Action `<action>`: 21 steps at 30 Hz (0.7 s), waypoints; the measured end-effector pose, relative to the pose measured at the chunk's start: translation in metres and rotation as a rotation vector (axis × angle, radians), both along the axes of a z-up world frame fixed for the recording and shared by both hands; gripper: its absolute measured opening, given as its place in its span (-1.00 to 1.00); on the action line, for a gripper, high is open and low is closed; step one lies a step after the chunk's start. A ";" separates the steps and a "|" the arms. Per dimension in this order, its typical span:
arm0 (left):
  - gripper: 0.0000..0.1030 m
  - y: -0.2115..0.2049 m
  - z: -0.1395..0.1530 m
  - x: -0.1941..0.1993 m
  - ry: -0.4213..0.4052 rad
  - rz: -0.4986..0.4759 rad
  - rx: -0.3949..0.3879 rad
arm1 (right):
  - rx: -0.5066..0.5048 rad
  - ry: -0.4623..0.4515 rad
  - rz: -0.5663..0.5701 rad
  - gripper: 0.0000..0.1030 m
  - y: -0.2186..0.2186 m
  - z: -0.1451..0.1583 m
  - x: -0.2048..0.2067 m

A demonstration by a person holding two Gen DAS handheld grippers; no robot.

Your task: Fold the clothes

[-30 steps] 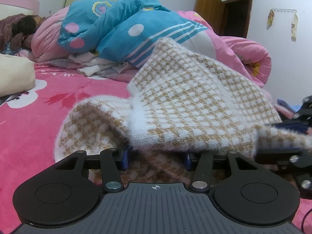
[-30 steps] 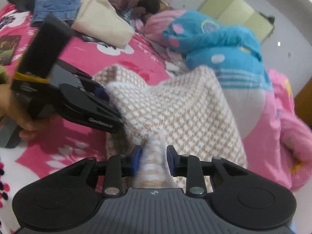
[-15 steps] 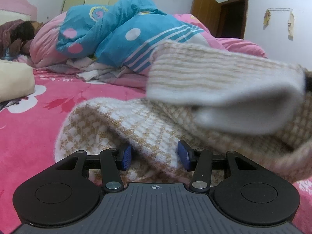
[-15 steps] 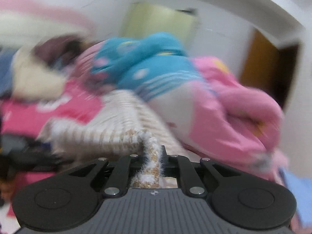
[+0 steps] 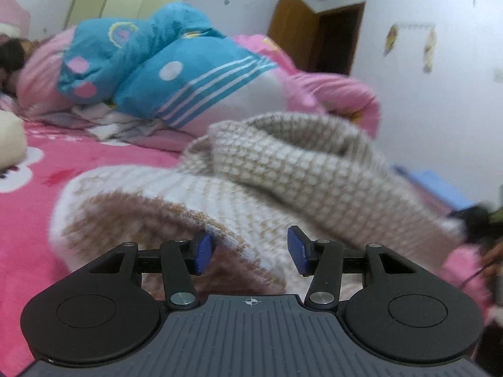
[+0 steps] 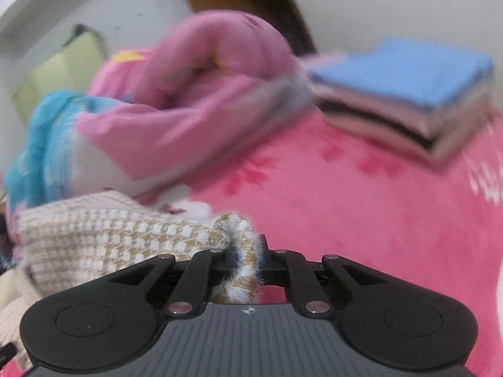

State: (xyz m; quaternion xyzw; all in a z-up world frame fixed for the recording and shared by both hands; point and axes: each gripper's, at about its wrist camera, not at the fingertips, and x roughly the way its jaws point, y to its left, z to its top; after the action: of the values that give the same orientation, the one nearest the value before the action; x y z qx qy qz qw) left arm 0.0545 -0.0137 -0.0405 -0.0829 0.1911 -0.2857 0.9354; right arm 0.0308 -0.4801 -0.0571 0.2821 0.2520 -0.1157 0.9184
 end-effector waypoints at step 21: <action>0.80 0.020 0.019 -0.029 -0.155 0.120 0.099 | -0.189 -0.142 0.340 0.41 0.057 0.106 -0.095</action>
State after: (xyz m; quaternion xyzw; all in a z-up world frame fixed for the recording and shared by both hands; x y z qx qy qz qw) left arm 0.0256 0.0058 -0.0220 -0.0255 0.1266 -0.2248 0.9658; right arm -0.0645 -0.4235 0.0493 0.1555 0.2186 0.0382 0.9626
